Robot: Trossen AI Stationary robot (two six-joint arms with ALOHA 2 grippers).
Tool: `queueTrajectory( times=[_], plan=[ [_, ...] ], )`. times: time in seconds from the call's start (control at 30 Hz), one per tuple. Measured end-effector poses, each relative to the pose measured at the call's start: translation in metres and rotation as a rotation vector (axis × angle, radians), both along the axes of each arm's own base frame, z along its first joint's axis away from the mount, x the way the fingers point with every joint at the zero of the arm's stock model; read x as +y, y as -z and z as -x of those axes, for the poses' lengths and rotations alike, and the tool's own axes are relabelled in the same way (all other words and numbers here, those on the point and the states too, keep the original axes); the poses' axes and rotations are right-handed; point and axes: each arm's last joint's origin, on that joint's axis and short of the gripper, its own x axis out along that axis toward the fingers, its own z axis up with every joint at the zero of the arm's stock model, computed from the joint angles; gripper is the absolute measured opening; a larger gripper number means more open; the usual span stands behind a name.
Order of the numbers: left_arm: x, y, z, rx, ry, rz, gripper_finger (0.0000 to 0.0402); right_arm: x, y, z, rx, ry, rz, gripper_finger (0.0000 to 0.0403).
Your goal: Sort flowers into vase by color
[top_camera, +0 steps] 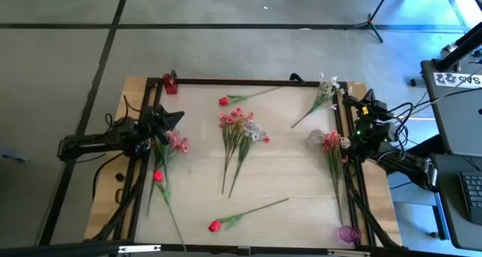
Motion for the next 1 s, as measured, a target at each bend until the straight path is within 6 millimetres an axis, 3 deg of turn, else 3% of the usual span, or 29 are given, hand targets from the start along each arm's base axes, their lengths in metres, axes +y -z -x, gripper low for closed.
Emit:
queueTrajectory(
  times=[0.57,0.77,1.0],
  plan=[
    [0.0,0.0,0.0,0.0,0.0,0.0,0.0,0.0,0.0,0.0,-0.003,-0.004,0.004,0.0003],
    [0.0,0.0,0.0,0.0,0.0,0.0,0.0,0.001,-0.01,-0.003,-0.216,-0.278,0.267,0.0003],
    [0.0,0.0,0.0,0.0,0.001,0.0,0.0,0.001,-0.01,-0.004,-0.292,-0.326,0.297,0.0003]
  ],
)
